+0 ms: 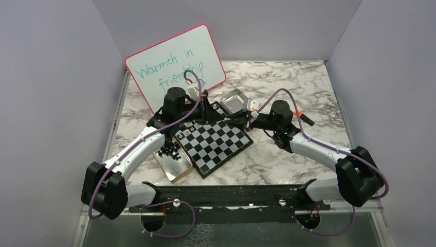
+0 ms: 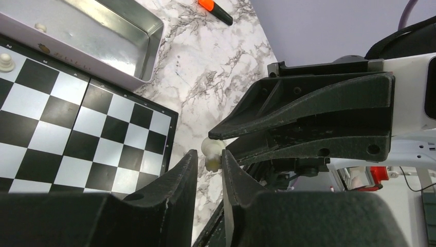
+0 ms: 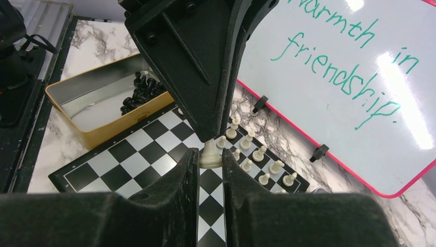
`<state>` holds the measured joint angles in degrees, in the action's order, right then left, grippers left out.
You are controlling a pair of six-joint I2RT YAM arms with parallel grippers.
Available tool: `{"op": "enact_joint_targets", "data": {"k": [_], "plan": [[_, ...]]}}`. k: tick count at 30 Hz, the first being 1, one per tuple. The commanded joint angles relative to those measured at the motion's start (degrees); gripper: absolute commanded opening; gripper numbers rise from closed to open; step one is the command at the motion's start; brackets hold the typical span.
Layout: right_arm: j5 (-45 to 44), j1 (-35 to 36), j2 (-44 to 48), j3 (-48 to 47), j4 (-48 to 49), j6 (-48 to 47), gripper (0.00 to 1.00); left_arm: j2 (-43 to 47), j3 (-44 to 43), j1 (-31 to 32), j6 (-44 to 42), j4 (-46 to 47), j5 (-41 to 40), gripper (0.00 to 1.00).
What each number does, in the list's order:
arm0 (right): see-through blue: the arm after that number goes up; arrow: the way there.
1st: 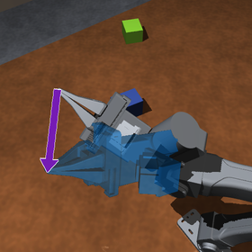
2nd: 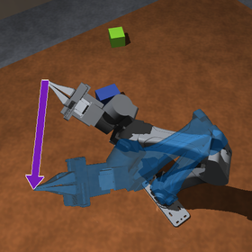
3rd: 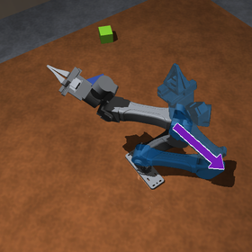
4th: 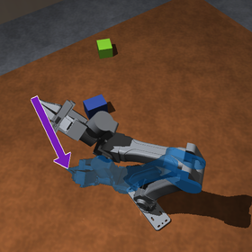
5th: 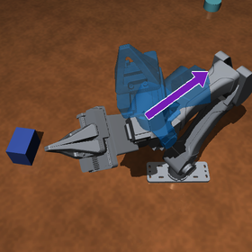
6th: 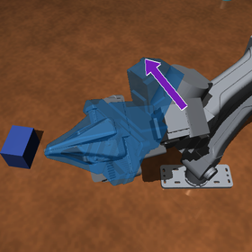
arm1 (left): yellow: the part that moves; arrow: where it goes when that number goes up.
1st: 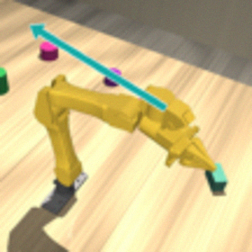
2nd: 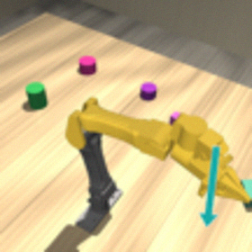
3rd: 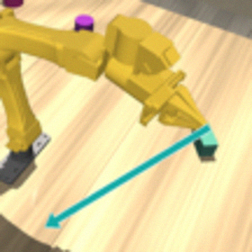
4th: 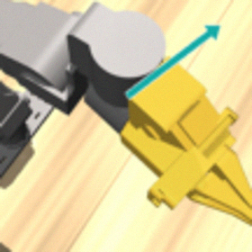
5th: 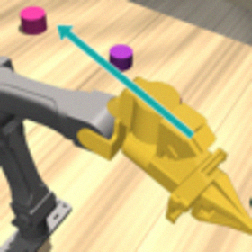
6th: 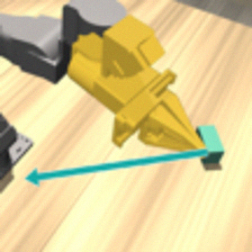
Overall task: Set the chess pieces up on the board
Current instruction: Place the chess piece on the chessboard.
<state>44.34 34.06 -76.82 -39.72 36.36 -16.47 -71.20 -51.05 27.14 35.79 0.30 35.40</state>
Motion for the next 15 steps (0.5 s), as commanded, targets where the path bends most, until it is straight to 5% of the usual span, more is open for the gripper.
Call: {"op": "enact_joint_targets", "data": {"k": [1, 9, 15], "plan": [[-1.1, 0.2, -0.1, 0.7, 1.9, 0.0, 0.11, 0.3, -0.8, 0.3, -1.3, -0.2, 1.5, 0.22], [-0.5, 0.3, -0.9, -0.7, -1.6, -0.8, 0.21, 0.1, -1.6, 0.3, -2.0, -1.2, 0.9, 0.11], [-2.1, 0.3, 1.5, 0.8, -1.0, 0.4, 0.61, 0.2, -3.4, 0.3, -4.5, -6.7, -3.8, 0.11]]}}
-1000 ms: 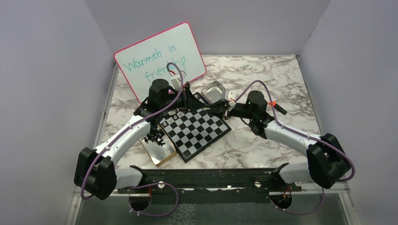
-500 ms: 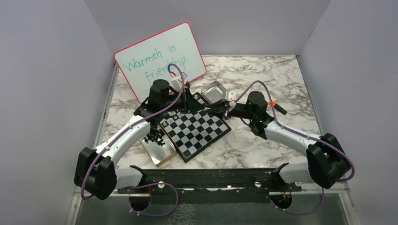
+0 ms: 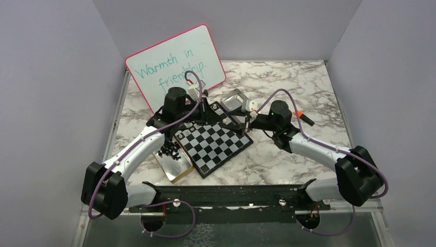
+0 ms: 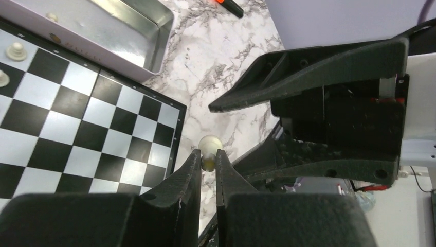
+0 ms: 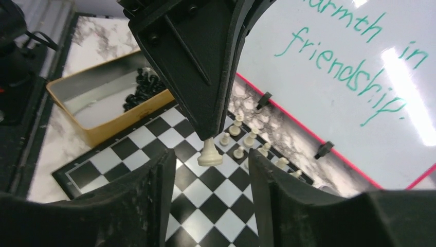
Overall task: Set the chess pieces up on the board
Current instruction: Place the chess piece on the chessboard.
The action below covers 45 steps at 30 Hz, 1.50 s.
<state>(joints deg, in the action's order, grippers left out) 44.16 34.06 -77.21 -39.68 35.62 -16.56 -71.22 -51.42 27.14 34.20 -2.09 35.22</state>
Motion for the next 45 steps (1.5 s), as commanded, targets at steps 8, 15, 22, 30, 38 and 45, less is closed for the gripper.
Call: {"op": "enact_joint_targets", "data": {"k": [8, 15, 22, 30, 38, 45], "plan": [[-10.3, 0.3, 5.9, 1.5, -2.8, 10.8, 1.00, 0.6, -7.8, 0.1, -10.7, -17.7, -17.6, 0.11], [-24.0, 0.2, 7.8, -0.5, -9.9, 22.3, 1.00, 0.5, -11.7, -1.7, -17.1, -27.2, -33.0, 0.11], [-33.7, 0.2, 4.4, -6.3, -23.2, 26.5, 1.00, -2.7, -11.2, -8.8, -20.7, -30.9, -41.4, 0.11], [-33.8, 0.2, 6.7, -3.4, -20.6, 26.0, 1.00, -10.2, -10.9, -13.1, -22.7, -33.2, -43.4, 0.14], [-35.3, 0.2, 8.0, -3.0, -21.2, 25.4, 1.00, -15.5, -11.7, -13.6, -22.8, -34.0, -39.5, 0.14], [-34.7, 0.2, 8.1, -2.5, -20.6, 25.7, 1.00, -18.3, -12.9, -13.9, -23.6, -36.6, -38.5, 0.15]]}}
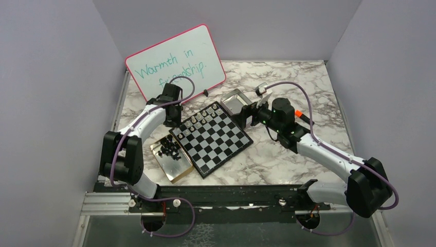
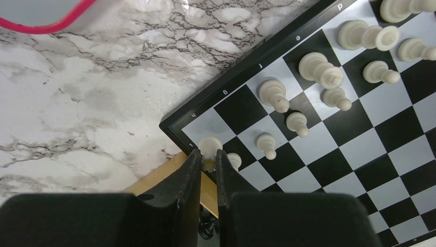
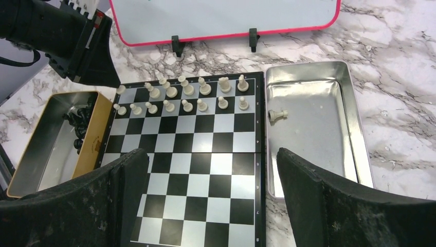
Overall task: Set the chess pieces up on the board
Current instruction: Place the chess piece on the chessboard.
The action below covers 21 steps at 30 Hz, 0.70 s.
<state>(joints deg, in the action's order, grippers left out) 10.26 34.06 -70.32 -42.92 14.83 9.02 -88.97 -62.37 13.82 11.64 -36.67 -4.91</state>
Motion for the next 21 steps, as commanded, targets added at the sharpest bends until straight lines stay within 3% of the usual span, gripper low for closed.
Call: {"op": "enact_joint_targets", "data": {"k": [1, 21], "plan": [[-0.7, 0.2, 1.2, 0.9, 0.4, 0.2, 1.00, -0.7, -2.0, -0.7, -1.0, -1.9, 1.7, 0.15], [2.0, 0.2, 1.4, 1.3, 1.6, 0.7, 1.00, -3.3, 0.2, -2.5, -1.0, 3.0, 3.8, 0.16]]}}
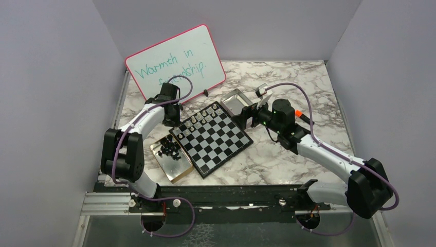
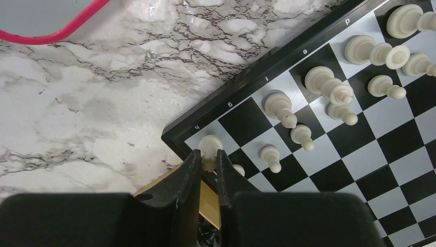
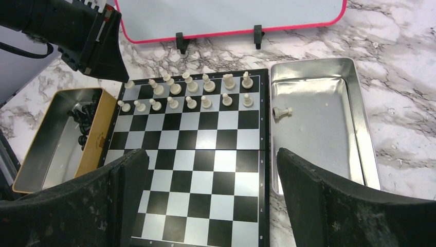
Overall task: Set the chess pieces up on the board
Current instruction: Place the chess piece on the chessboard.
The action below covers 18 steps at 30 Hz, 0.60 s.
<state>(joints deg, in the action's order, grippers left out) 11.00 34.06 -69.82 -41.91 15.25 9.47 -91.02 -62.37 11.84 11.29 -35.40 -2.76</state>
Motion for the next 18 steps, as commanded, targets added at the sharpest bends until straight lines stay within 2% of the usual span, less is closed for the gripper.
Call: {"op": "enact_joint_targets", "data": {"k": [1, 18], "plan": [[1.3, 0.3, 0.8, 0.3, 1.1, 0.2, 1.00, -1.4, 0.2, -0.6, -0.7, 1.7, 1.8, 0.16], [3.1, 0.3, 0.2, 0.0, 0.9, -0.5, 1.00, -1.6, 2.0, -0.7, -1.1, 1.4, 0.2, 0.17]]}}
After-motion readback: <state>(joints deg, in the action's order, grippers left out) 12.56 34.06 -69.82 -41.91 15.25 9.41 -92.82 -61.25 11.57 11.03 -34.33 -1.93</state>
